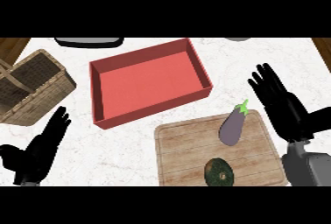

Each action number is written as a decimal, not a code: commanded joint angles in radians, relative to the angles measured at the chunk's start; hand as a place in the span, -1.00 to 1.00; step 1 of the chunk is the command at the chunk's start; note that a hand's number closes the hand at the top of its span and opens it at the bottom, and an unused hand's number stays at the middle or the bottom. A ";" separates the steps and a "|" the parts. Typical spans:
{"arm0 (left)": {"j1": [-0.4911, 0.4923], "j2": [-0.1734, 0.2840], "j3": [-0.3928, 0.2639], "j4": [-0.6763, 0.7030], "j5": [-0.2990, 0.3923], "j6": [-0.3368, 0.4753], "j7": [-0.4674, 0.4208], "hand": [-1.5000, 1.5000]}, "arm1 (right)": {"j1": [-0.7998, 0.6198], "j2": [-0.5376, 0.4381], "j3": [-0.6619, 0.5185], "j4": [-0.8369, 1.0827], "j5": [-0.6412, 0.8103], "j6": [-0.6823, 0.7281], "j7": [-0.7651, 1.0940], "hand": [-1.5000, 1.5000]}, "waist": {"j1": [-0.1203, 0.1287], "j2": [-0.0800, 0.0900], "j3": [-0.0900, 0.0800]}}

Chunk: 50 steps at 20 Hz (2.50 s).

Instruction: Pick the squash from the cutting board and place it in the cardboard box

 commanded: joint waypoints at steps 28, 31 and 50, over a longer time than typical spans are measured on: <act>-0.219 0.101 0.058 0.208 -0.326 0.175 0.087 0.00 | 0.126 -0.416 0.259 0.026 0.878 0.202 -0.698 -1.00 | -0.035 -0.023 -0.005; -0.207 0.100 0.060 0.209 -0.335 0.169 0.072 0.00 | 0.101 -0.430 0.316 -0.030 0.940 0.268 -0.579 -1.00 | -0.031 -0.024 -0.005; -0.180 0.023 0.153 0.139 -0.452 0.112 0.124 0.00 | 0.057 -0.219 0.407 -0.105 1.217 0.493 -0.308 -1.00 | -0.034 -0.026 -0.003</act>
